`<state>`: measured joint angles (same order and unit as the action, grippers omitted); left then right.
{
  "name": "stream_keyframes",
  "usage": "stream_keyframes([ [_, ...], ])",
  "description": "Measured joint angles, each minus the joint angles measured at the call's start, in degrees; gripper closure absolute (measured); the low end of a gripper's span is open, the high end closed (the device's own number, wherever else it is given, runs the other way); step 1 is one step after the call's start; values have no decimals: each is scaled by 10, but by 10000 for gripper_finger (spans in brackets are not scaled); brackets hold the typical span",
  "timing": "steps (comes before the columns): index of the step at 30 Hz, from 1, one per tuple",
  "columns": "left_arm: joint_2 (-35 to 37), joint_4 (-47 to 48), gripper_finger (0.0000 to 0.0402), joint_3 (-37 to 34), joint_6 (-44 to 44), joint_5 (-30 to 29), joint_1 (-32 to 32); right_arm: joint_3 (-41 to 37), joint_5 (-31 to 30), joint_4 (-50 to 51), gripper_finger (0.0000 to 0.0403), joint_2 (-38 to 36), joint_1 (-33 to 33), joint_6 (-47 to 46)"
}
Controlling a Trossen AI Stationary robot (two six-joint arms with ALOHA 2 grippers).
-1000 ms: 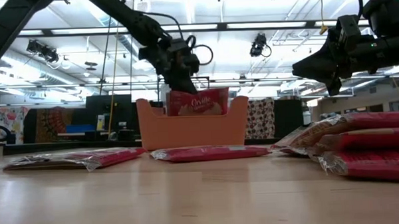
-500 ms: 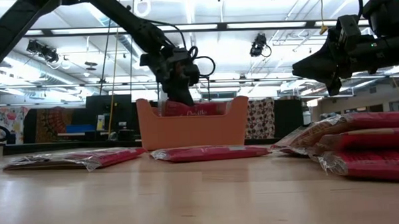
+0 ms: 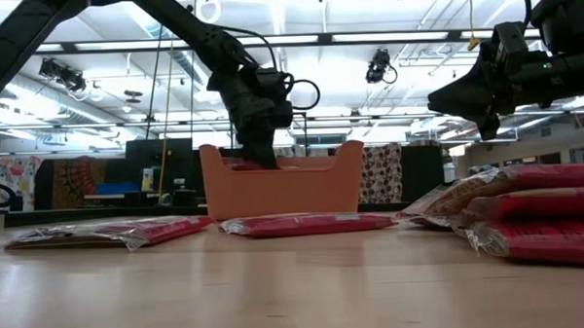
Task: Sort popcorn bags into baskets
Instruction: Put the red popcorn bag into the orange bin
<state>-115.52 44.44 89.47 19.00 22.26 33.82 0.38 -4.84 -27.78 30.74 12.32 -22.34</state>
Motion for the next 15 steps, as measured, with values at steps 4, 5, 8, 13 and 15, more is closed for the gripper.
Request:
stream_keyframes([
  [4, 0, 9, 392, 4, 2, 2, -4, 0, 0, 0, 313, 0, 0, 0],
  [5, 0, 15, 394, 8, -1, 6, -4, 0, 0, 0, 313, 0, 0, 0],
  [8, 0, 40, 396, 23, -12, 43, -3, 0, 0, 0, 313, 0, 0, 0],
  [13, 0, 68, 395, 49, -72, 176, 13, 0, 0, 0, 313, 0, 0, 0],
  [15, 0, 70, 395, 49, -97, 223, 23, 0, 0, 0, 313, 0, 0, 0],
])
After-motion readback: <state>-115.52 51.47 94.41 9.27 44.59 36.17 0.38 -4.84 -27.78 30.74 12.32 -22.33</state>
